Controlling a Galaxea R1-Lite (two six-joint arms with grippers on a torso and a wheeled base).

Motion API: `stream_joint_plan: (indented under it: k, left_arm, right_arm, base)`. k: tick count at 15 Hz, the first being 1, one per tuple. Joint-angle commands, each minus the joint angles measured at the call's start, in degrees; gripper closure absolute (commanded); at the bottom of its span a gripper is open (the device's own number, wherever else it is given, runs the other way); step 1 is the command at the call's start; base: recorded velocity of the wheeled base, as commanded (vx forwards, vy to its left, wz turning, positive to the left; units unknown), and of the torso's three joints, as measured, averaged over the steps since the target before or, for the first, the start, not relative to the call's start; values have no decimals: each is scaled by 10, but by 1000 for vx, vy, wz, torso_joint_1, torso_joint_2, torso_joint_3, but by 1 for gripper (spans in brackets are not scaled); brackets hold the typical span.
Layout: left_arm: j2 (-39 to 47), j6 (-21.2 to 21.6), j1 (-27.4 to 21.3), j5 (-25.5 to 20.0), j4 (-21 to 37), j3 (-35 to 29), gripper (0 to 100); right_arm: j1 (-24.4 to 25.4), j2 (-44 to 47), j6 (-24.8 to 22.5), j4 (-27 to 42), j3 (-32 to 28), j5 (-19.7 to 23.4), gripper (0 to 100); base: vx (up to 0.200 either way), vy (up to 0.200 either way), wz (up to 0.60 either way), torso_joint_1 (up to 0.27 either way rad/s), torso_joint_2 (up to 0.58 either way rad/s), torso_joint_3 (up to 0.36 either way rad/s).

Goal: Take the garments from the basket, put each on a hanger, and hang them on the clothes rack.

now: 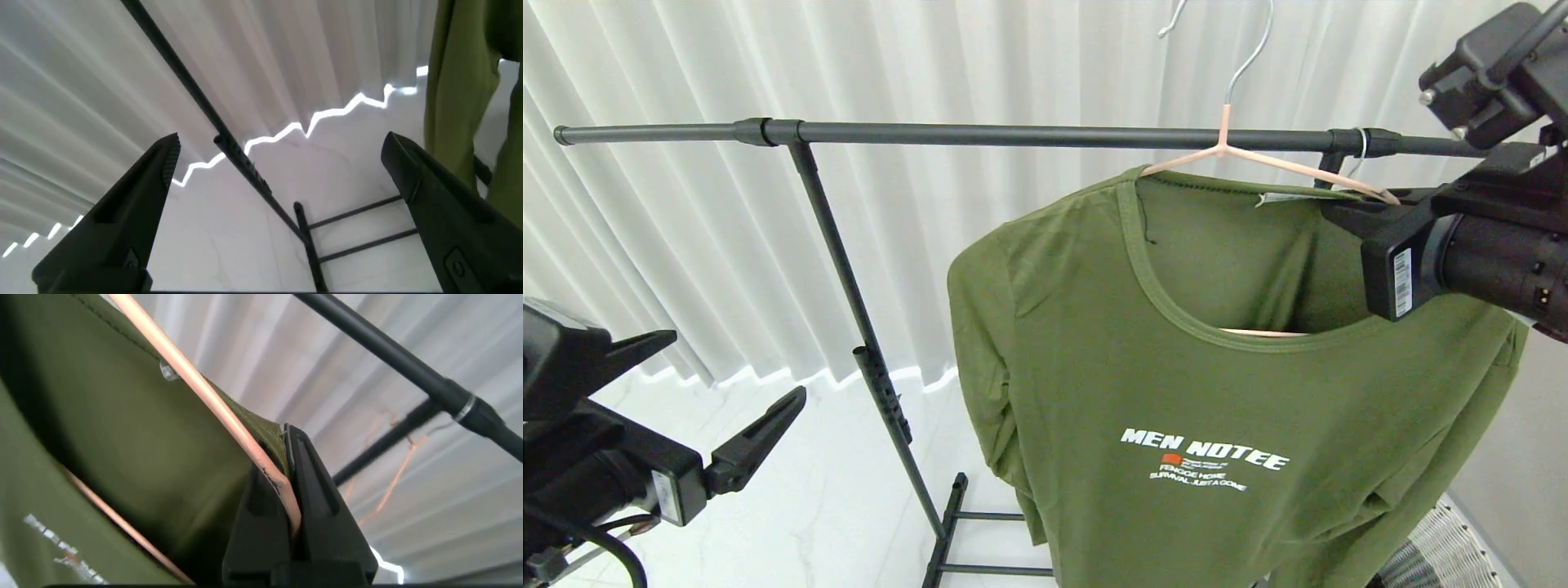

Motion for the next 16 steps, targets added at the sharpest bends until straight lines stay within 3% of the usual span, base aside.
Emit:
stream_joint_plan:
  k: [1, 5, 10, 13, 16]
  left_arm:
    - [-6, 0, 0, 1, 6, -15, 0]
    - [-8, 2, 1, 8, 72, -26, 0]
    - [-13, 106, 2, 7, 70, -3, 0]
    - [-11, 108, 1, 7, 70, -8, 0]
    - [-11, 109, 2, 7, 70, -9, 0]
  right_arm:
    - [-7, 1, 0, 0, 1, -7, 100]
    - [-25, -5, 1, 36, 2, -48, 100]
    - [-66, -7, 1, 64, 2, -50, 100]
    - [-93, -10, 0, 74, 9, -50, 100]
    - [-94, -25, 0, 74, 31, -50, 100]
  base:
    - [0, 0, 0, 0, 0, 0]
    - [0, 0, 0, 0, 0, 0]
    - [0, 0, 0, 0, 0, 0]
    - [0, 0, 0, 0, 0, 0]
    - [0, 200, 0, -2, 1, 2]
